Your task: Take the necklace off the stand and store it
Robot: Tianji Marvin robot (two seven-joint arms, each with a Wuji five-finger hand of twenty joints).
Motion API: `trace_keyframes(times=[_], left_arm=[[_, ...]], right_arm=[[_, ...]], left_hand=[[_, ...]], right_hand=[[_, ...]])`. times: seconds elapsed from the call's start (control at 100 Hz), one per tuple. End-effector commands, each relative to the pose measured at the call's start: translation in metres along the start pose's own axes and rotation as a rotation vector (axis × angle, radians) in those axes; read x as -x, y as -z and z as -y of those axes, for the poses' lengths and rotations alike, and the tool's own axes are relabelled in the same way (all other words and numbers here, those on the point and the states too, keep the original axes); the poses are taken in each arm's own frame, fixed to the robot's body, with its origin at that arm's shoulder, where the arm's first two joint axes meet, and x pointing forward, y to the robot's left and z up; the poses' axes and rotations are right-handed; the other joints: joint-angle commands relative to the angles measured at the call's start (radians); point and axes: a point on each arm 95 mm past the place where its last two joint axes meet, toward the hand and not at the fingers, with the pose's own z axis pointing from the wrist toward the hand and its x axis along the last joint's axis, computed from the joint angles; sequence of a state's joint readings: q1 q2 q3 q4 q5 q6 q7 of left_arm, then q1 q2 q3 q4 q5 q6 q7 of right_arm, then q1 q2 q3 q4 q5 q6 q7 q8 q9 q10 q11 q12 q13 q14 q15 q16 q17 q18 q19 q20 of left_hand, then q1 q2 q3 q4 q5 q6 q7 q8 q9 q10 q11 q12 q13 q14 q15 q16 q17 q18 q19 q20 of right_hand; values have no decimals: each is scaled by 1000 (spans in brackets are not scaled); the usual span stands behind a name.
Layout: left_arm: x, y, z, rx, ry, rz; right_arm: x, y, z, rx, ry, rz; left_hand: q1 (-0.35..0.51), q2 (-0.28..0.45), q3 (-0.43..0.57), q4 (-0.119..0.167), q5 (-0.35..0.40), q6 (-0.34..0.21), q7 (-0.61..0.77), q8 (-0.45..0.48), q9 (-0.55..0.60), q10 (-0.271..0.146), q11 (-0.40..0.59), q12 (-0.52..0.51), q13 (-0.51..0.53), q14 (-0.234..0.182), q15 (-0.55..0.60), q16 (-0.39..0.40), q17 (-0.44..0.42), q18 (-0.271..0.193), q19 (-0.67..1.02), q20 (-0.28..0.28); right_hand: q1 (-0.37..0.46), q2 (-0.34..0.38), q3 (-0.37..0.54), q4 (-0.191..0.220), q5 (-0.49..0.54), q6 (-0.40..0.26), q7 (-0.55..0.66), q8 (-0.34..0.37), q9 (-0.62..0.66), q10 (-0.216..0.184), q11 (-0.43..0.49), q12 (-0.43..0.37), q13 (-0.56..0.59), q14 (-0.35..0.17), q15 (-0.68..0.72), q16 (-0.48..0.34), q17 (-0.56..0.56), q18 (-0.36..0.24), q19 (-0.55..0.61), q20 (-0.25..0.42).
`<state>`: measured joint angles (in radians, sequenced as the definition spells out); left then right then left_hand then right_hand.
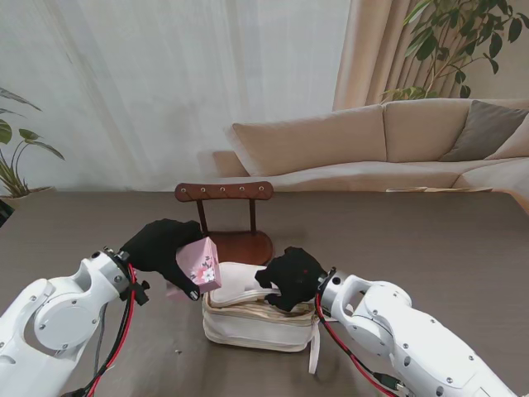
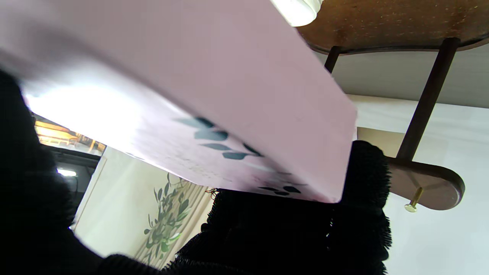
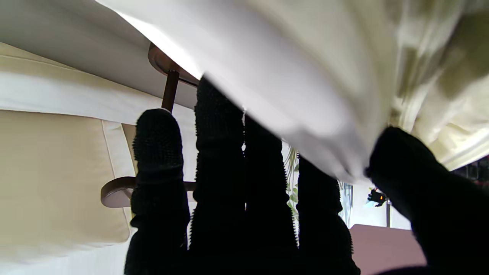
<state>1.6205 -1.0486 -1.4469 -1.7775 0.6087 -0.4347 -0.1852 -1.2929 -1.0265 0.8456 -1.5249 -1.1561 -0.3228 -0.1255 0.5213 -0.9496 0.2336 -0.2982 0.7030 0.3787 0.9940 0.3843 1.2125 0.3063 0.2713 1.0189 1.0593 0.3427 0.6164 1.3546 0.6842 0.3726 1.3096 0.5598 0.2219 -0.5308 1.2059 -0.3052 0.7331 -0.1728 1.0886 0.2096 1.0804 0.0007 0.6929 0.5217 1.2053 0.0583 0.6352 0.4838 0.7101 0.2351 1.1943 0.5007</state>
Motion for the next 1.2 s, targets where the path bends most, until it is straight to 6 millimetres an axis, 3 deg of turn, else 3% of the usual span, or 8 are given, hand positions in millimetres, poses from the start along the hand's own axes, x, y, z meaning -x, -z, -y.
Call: trace_keyframes(times=[0.0,0.15,0.38,0.79,1.19], left_arm=[[0,-2,-1,16,3,-5],[1,-4,0,14,5,-6],[0,-5,0,16,5,-14],[-1,-9,-2,26,12,-20],[-4,-15,-1,34,11,-38]], right_arm=[[0,-4,-3,5,-4,8],[3,-7,-9,9,-49,30],[8,-13,-18,-10,-136,73],[21,-27,-38,-27,-263,177],[30,-45,-46,-38,-301,245]], left_hand=[[499,149,696,106,71,-137,435,62,49,-59,36,26,106,-74,206,33,8,-29,-30,1],[498,149,696,106,71,-136,435,62,50,-60,37,26,106,-73,206,33,8,-28,-30,1],[498,148,697,106,71,-137,435,62,49,-59,36,26,107,-74,207,33,9,-27,-30,2],[498,148,697,105,72,-137,436,62,50,-60,37,26,107,-75,207,33,10,-27,-30,1],[498,149,696,106,70,-137,435,62,49,-60,36,26,107,-75,207,33,10,-27,-30,1]], right_hand=[[80,-27,68,-37,30,-34,59,-22,50,-26,31,24,69,-18,40,25,-69,-16,67,-11],[167,-87,101,-58,65,-30,123,0,160,-35,67,64,114,-40,234,108,21,-18,127,7],[195,-104,113,-59,80,-21,144,41,215,-32,91,105,115,-58,402,141,74,-13,155,20],[215,-113,116,-58,91,0,153,73,264,-21,116,129,116,-64,524,172,127,-1,179,36],[217,-108,109,-58,92,6,151,81,275,-16,120,136,114,-58,554,178,135,12,183,40]])
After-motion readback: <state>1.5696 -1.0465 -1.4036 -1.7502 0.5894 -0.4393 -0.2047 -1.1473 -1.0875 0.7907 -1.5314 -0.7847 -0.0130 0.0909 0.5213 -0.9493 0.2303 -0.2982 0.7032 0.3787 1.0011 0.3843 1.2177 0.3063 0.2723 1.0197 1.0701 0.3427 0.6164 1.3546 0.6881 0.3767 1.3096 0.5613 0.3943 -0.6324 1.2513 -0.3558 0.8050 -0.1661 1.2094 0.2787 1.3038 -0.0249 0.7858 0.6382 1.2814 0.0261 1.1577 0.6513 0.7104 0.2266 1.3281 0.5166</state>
